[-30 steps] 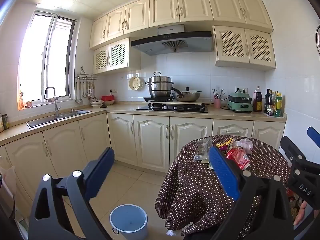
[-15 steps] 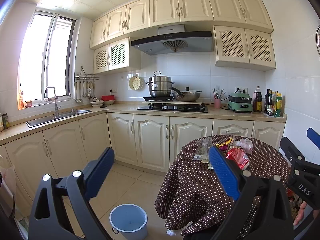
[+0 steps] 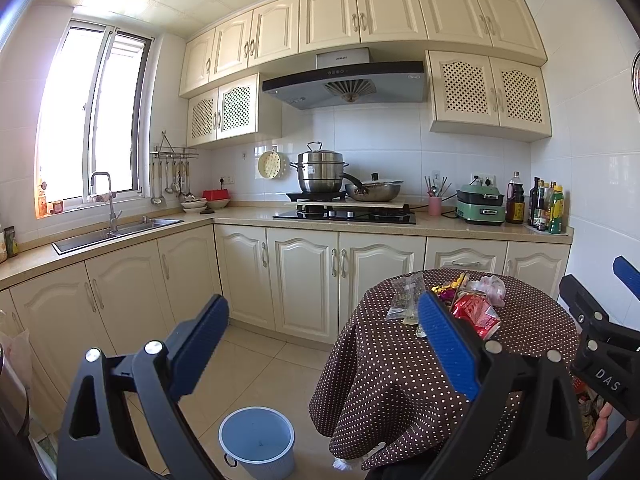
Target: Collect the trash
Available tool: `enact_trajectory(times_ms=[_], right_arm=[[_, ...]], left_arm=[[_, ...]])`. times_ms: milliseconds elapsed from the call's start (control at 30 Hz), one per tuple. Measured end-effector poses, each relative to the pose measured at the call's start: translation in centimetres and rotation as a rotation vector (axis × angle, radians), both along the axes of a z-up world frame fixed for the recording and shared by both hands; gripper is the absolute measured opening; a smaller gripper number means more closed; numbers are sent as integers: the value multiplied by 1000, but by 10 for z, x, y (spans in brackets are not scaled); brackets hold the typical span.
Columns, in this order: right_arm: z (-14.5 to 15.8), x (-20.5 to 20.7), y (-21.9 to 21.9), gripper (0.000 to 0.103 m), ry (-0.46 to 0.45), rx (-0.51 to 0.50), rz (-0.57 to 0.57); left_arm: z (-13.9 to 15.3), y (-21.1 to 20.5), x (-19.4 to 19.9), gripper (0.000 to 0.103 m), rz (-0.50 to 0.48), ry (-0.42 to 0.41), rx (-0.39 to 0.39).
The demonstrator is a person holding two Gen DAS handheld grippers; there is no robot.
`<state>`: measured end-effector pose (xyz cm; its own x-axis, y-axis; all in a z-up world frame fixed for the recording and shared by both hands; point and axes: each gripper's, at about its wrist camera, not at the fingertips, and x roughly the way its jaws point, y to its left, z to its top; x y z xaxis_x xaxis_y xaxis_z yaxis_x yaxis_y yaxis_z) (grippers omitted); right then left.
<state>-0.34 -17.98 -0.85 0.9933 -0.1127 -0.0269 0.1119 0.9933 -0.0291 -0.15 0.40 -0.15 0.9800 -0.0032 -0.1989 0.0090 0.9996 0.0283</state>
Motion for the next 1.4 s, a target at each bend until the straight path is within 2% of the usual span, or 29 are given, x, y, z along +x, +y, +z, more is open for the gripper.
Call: enact_trajectory(times_ms=[867,1167,1400], right_arm=[[-2,1,1,97,5,3,-2],[-17,6,2,97,16,7,2],[-15,12,-1,97,35,19,7]], left_arm=[[-2,-1,1,94,2,3,0],[-5,-2,4,94,0,7,4],[-8,-2,9,94,1,21,10]])
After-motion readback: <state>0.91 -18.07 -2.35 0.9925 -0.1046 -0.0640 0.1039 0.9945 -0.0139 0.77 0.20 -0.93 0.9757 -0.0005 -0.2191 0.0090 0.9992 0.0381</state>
